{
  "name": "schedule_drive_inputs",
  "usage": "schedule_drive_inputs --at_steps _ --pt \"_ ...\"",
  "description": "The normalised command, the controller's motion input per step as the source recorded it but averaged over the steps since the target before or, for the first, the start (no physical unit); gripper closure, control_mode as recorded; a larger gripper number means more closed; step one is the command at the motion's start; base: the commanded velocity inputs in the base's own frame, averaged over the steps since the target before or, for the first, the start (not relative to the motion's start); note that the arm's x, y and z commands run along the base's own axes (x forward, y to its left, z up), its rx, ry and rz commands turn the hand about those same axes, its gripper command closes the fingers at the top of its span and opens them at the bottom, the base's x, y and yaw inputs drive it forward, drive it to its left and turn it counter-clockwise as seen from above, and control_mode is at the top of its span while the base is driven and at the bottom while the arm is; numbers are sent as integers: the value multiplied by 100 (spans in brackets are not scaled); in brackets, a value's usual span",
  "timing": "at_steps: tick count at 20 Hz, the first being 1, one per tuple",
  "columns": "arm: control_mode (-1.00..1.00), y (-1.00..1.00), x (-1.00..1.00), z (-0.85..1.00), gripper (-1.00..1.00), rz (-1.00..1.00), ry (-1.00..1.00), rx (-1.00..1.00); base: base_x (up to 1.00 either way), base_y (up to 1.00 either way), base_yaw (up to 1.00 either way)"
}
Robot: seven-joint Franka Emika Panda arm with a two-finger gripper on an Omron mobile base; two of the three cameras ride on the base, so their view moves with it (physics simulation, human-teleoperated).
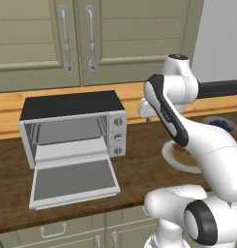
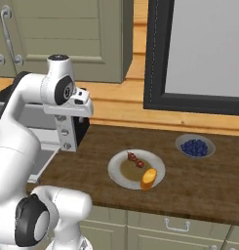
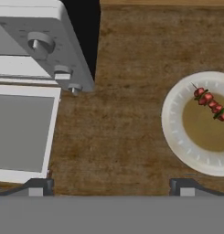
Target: Pick up the kebab skewer and baguette bread, and place them inside the toaster oven. Close the toaster oven door and start by setting the timer.
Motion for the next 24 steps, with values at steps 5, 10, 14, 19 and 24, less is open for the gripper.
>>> schedule_drive_inputs --at_steps 5,10,14,19,24 --pt "-100 69 -20 -50 -100 -2 -5 0 0 0 0" --pt "-100 99 -12 -29 -100 0 -31 -5 0 0 0" --pt "-100 96 23 -49 -100 0 -8 -16 0 0 0" --pt "-100 80 24 -18 -100 1 -4 -22 0 0 0" --pt "-100 80 15 0 -100 11 1 -32 0 0 0"
